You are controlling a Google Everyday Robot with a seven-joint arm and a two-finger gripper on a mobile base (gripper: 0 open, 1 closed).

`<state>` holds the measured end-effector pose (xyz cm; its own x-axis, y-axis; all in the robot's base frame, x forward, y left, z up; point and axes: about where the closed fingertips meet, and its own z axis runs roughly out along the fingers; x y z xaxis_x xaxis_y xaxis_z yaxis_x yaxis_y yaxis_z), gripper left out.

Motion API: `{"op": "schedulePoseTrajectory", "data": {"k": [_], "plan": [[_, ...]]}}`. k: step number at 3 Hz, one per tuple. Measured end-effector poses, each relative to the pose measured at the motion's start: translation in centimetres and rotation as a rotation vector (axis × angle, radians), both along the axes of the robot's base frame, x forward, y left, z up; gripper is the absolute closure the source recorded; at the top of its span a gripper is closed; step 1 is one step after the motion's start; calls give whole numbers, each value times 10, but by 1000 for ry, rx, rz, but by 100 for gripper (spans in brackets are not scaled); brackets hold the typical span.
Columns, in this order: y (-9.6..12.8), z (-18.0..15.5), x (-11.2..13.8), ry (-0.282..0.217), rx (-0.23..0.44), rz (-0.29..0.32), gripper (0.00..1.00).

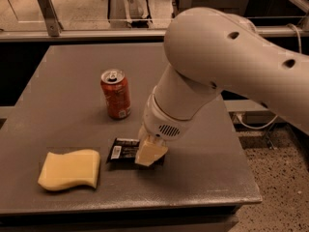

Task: Move rxbar chocolate near sponge

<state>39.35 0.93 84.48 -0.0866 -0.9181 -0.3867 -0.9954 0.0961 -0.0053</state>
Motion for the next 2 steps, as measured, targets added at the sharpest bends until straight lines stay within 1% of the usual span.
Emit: {"op": "schedulePoseTrajectory", "data": {"k": [1, 2], "plan": [[1, 1, -1, -3, -1, 2, 12], [-1, 4, 0, -9, -4, 3, 0]]}}
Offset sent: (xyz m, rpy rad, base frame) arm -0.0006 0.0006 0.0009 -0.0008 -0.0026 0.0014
